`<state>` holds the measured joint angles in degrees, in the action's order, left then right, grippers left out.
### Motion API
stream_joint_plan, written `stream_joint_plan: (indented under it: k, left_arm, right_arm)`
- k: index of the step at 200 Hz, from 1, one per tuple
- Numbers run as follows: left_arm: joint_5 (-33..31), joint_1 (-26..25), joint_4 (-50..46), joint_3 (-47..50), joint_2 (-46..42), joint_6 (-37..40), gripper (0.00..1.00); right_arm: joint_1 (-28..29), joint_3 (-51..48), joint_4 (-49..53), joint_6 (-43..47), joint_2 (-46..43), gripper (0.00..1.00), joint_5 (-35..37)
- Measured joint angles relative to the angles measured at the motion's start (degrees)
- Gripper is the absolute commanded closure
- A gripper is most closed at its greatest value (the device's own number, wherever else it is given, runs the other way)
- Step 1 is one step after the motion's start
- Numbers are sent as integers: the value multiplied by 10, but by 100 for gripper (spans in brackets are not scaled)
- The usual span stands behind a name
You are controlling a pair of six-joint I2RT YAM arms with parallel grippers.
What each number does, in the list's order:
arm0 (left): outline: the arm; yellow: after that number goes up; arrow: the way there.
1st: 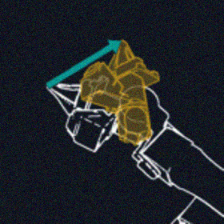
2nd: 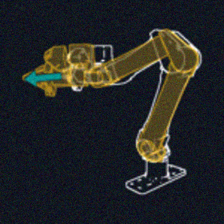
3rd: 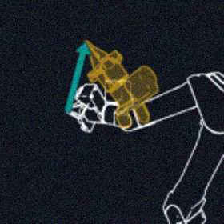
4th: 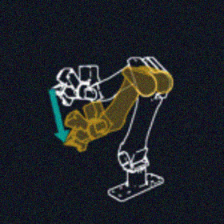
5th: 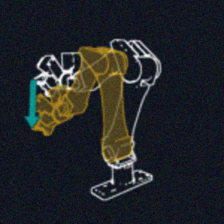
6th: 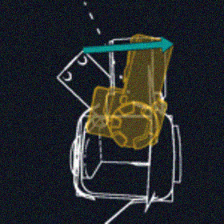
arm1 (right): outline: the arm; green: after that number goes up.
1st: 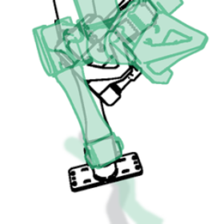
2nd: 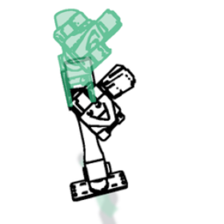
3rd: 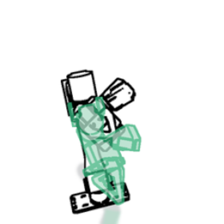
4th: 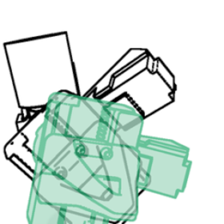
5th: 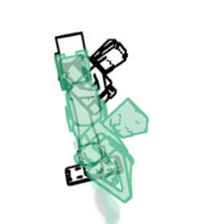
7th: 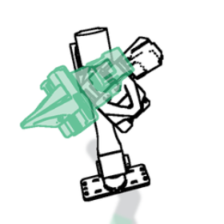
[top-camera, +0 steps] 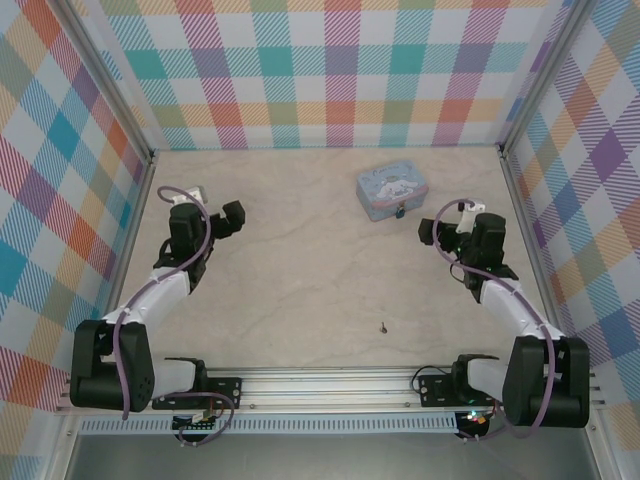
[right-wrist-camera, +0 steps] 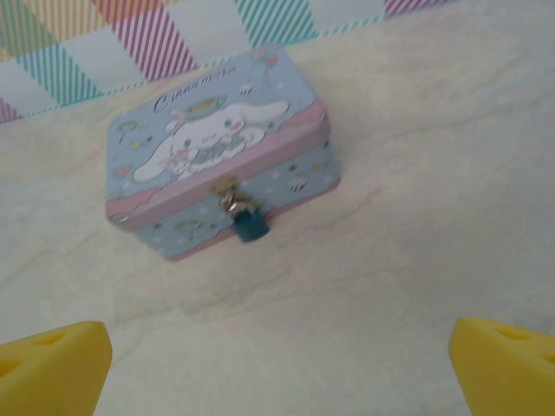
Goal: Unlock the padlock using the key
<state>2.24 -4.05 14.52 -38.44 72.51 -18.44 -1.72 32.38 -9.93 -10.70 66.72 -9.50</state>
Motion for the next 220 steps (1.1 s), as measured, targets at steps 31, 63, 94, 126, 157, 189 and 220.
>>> stream_joint_plan:
  k: [31, 63, 94, 126, 157, 189, 220]
  left_arm:
    - [59, -29, -32, -18, 40, -90, 0]
    - [100, -110, -33, -76, 134, -151, 0]
    - [124, -180, -8, -163, 241, -191, 0]
    - [142, -224, 13, -266, 343, -217, 0]
    - [158, -247, 19, -370, 433, -231, 0]
    - [177, -259, 12, -477, 520, -245, 0]
    - [195, -274, -14, -581, 593, -251, 0]
  right_arm:
    - [-15, 55, 54, -44, 59, 0, -70]
    - [-36, 141, 64, -77, 163, 0, -109]
    - [-38, 222, 59, -91, 263, 0, -115]
    - [-38, 296, 38, -108, 359, 0, -106]
    - [-38, 374, 20, -116, 446, 0, -108]
    - [-38, 447, 8, -116, 516, 0, -146]
    - [-36, 498, 16, -116, 550, 0, -191]
